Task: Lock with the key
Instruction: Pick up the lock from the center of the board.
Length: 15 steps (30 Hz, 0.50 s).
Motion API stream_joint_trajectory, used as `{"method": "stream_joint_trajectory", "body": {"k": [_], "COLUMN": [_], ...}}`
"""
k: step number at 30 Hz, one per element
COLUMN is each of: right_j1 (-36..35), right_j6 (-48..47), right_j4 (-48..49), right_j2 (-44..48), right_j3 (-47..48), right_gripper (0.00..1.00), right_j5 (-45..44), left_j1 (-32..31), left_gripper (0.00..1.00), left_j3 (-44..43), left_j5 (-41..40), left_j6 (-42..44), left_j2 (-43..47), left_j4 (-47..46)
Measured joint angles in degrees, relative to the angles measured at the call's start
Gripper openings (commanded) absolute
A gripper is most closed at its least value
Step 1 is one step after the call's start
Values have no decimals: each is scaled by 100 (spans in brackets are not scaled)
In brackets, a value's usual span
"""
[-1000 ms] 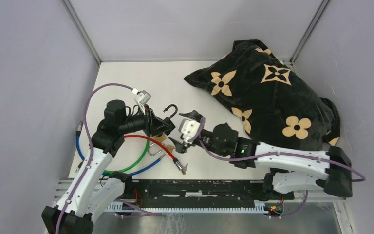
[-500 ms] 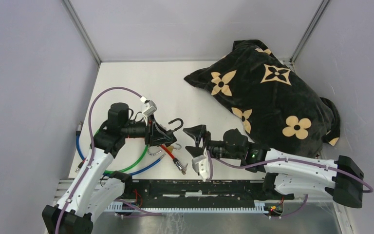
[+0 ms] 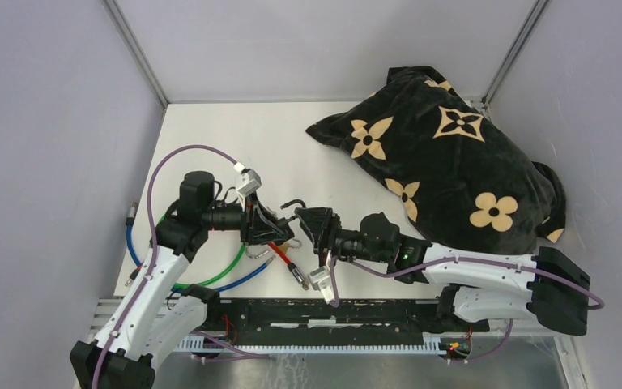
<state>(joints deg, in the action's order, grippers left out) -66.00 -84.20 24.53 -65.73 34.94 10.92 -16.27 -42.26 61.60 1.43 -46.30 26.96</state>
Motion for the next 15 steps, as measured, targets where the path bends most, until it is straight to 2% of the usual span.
{"method": "stream_joint_trajectory", "body": {"k": [4,11,15], "right_j1": [0,-17,-37], "right_j6": [-337,-483,-33], "right_j4": [-164,-291,-839], "right_j2": [-146,-354,-457], "right_j3": [153,520,785], "right_gripper": [58,24,16], "right_j5": [-247,-555,-664], "left_j1": [0,-20,-26], "left_gripper": [2,2,2], "left_j3": [0,-24,-221], "left_j5": [55,94,-7], "left_j6": [142,702,1434], "left_j2": [11,24,76], "left_j4": [55,297,780]}}
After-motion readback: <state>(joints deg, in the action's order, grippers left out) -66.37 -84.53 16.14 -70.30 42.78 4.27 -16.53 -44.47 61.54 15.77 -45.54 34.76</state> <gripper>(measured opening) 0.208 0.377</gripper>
